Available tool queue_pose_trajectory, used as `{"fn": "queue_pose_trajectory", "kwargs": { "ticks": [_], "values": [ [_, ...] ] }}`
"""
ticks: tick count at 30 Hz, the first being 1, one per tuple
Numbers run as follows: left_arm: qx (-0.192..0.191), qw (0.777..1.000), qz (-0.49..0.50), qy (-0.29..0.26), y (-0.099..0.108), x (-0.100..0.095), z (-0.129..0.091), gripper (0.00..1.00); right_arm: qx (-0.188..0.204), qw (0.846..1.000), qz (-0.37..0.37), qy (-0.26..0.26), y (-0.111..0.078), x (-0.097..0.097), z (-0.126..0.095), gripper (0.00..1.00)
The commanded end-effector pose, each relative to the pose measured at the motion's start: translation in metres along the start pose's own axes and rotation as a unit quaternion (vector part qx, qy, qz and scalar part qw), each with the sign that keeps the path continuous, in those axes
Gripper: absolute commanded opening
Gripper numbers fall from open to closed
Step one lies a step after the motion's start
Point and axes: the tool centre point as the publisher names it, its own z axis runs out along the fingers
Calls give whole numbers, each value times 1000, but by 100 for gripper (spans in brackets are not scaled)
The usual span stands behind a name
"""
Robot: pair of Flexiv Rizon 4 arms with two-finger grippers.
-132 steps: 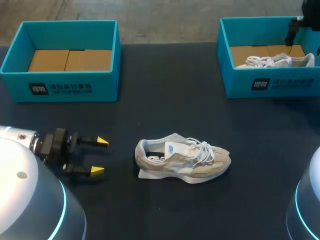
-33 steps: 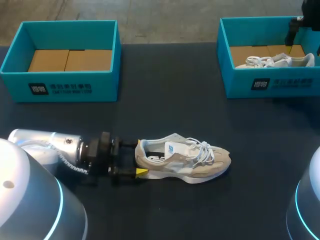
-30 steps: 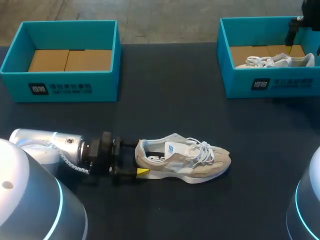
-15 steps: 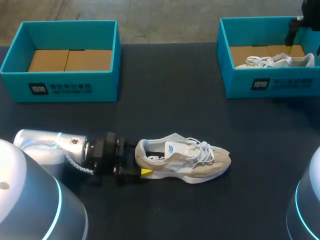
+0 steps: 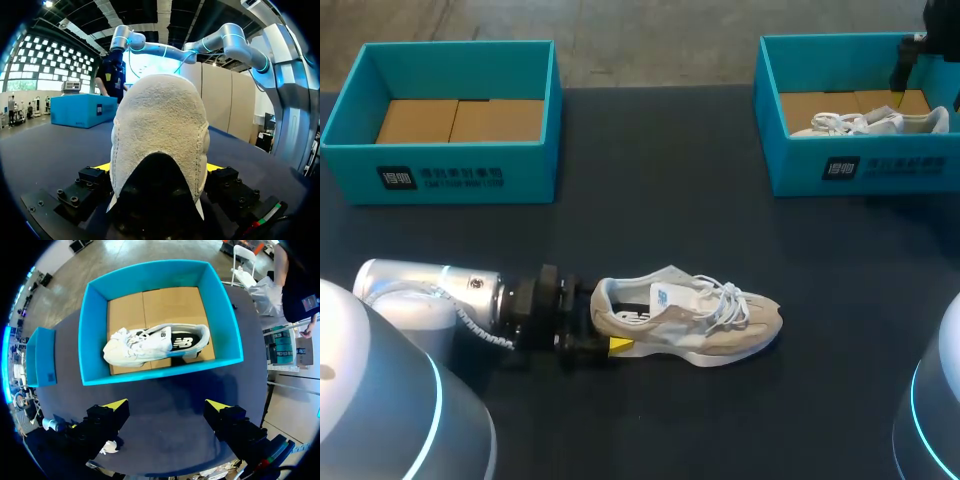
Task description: Take the shoe out of the shoebox, open the shoe tongue, remove and reinsert the insole, then place the shoe into the shoebox
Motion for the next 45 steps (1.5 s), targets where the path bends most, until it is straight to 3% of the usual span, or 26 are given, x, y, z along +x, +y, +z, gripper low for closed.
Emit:
{"fn": "queue_pose_trajectory", "kwargs": {
  "ticks": [1,27,28,30,45],
  "values": [
    [-4,1000,2,3,2,-3,2,100,-1,1000,1,0,-2,0,0,100],
    [5,1000,8,8,-2,-4,7,100,-1,1000,1,0,-2,0,0,100],
    [5,1000,8,8,-2,-4,6,79,-1,1000,1,0,-2,0,0,100],
    [4,1000,10,8,-2,-5,5,2,-1,1000,1,0,-2,0,0,100],
    [10,1000,9,15,-5,-9,-1,0,-1,1000,1,0,-2,0,0,100]
  ]
}}
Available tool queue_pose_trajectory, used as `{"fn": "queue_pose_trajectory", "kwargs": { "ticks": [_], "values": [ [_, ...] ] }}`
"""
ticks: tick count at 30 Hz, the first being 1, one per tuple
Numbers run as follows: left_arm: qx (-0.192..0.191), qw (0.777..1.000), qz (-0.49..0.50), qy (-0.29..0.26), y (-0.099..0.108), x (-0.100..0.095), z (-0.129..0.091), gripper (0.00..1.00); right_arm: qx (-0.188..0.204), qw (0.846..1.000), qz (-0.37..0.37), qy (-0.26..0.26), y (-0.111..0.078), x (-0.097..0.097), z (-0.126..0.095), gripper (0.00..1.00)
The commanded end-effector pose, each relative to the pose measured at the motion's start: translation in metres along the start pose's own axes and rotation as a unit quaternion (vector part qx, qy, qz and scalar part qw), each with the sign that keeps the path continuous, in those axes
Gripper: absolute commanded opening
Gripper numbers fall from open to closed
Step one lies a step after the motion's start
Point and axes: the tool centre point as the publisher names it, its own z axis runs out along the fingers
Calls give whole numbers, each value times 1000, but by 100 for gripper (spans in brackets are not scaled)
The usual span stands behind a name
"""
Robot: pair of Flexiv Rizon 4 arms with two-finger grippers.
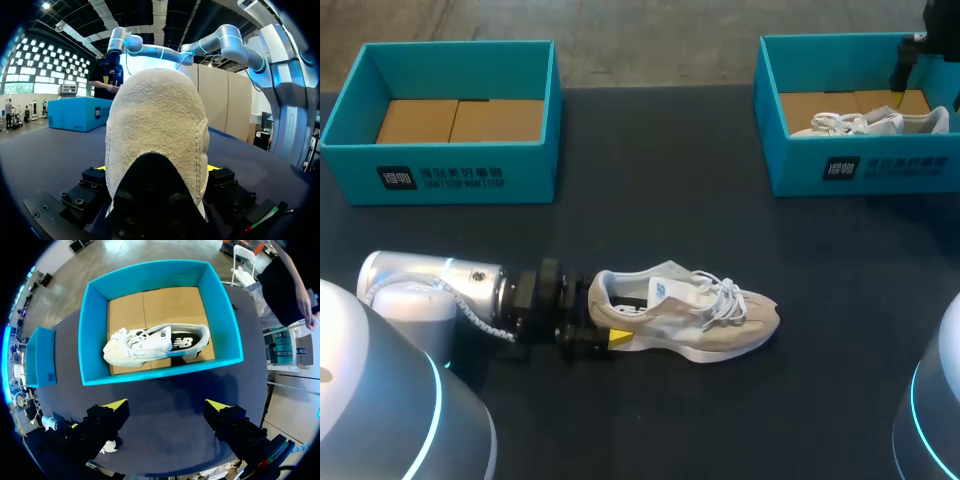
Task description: Take the shoe out of the shoebox, open the shoe tongue, remove and reinsert the insole, then place the shoe into the shoebox
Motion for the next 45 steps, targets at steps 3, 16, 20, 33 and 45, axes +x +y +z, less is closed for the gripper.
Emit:
{"fn": "queue_pose_trajectory", "kwargs": {
  "ticks": [3,16,20,33,45],
  "values": [
    [0,1000,-1,1,-1,-1,-1,0,-1,1000,1,0,-2,0,0,100],
    [0,1000,-1,1,-1,-1,-1,0,0,1000,3,-3,0,3,0,100],
    [0,1000,-1,1,-1,-1,-1,0,-1,1000,1,-12,-5,20,-3,100],
    [0,1000,-1,1,-1,-1,-1,0,2,999,25,-31,-73,93,-5,100],
    [0,1000,-1,1,-1,-1,-1,0,-4,1000,16,-26,-123,171,-8,100]
  ]
}}
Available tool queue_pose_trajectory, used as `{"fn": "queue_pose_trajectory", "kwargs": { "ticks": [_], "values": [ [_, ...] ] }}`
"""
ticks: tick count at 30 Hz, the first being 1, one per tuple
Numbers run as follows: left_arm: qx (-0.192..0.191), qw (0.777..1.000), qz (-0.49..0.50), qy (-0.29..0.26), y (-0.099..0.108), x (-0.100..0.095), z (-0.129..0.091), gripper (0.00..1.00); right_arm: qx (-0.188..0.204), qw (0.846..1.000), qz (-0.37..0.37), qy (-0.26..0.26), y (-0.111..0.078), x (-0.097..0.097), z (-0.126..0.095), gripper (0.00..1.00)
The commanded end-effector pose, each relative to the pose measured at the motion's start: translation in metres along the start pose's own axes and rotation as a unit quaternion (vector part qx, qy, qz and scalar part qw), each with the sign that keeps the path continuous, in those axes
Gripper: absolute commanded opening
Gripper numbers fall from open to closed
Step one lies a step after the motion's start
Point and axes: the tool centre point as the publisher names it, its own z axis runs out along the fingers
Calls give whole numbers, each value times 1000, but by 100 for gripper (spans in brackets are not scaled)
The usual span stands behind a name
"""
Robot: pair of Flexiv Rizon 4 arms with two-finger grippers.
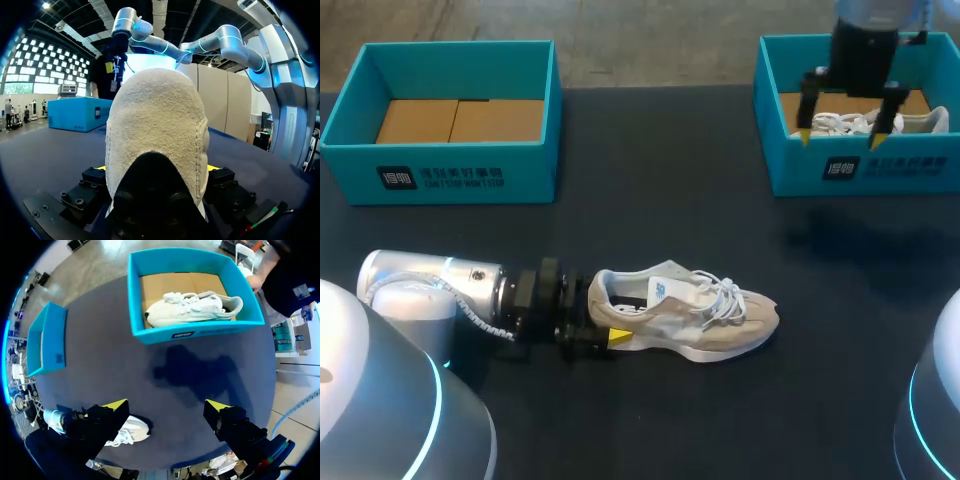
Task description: Take the shoe out of the shoebox, open the shoe tongue, remove and reinsert the insole, then place the shoe into the shoebox
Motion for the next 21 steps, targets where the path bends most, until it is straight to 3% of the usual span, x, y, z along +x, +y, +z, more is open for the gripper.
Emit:
{"fn": "queue_pose_trajectory", "kwargs": {
  "ticks": [1,4,21],
  "values": [
    [0,1000,-1,0,-1,0,-1,0,-12,1000,-2,-18,-16,29,-2,100],
    [0,1000,-1,0,-1,0,-1,0,16,999,24,-27,-25,45,-2,100],
    [0,1000,-1,0,-1,0,-1,0,16,999,24,-27,-25,45,-2,100]
  ]
}}
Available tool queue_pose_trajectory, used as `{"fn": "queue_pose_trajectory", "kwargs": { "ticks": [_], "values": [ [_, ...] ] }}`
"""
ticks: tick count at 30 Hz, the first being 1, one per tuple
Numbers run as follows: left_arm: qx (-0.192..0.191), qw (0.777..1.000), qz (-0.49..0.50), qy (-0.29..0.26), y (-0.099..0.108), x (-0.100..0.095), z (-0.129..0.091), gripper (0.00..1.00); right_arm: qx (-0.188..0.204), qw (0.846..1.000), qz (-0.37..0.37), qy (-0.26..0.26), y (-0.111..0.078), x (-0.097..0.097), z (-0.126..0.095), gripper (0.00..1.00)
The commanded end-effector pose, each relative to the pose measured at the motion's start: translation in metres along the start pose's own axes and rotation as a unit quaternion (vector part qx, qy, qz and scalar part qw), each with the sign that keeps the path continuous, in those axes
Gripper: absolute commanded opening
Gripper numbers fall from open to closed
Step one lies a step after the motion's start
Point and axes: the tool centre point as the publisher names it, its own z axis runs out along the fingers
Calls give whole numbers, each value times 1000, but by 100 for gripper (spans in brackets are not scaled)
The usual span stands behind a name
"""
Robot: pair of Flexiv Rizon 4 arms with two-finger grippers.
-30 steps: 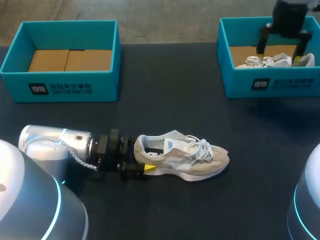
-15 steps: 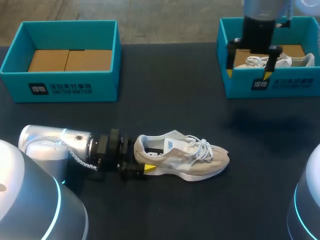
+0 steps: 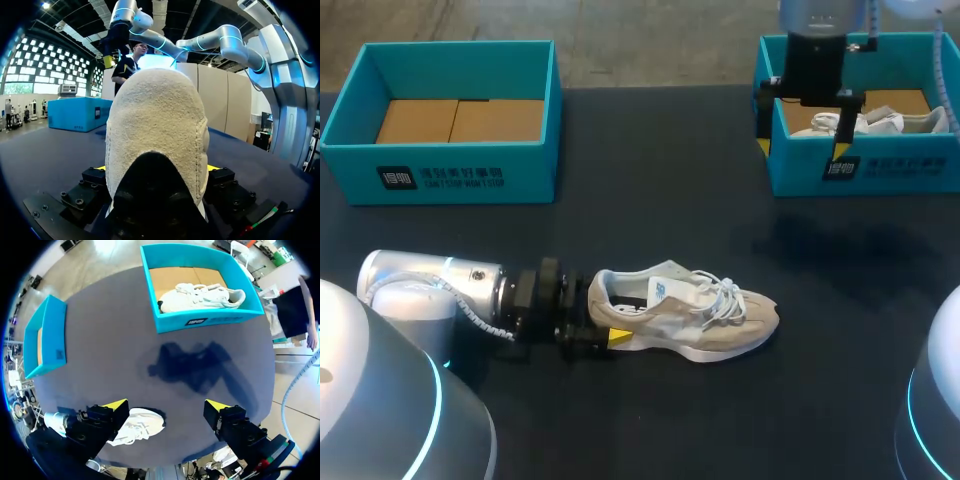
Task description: Take the shoe out of the shoebox, open the shoe tongue, remove and reinsert the insole, then place the shoe into the shoebox
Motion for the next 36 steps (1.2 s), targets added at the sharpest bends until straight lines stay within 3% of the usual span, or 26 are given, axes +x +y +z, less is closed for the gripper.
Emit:
{"fn": "queue_pose_trajectory", "kwargs": {
  "ticks": [1,8,11,13,14,16,21,30,36],
  "values": [
    [0,1000,-1,0,-1,0,-1,0,0,1000,0,0,0,0,0,100],
    [0,1000,-1,0,-1,0,-1,0,-9,999,3,-35,-33,23,14,100],
    [0,1000,-1,0,-1,0,-1,0,-12,999,2,-53,-59,40,20,100],
    [0,1000,-1,0,-1,0,-1,0,-10,998,4,-55,-65,44,22,100],
    [0,1000,-1,0,-1,0,-1,0,-6,998,9,-55,-83,56,28,100],
    [0,1000,-1,0,-1,0,-1,0,-5,998,20,-54,-99,63,31,100],
    [0,1000,-1,0,-1,0,-1,0,-10,998,28,-47,-130,87,36,100],
    [0,1000,-1,0,-1,0,-1,0,22,998,41,-37,-168,124,52,100],
    [0,1000,-1,0,-1,0,-1,0,22,998,41,-37,-168,124,52,100]
  ]
}}
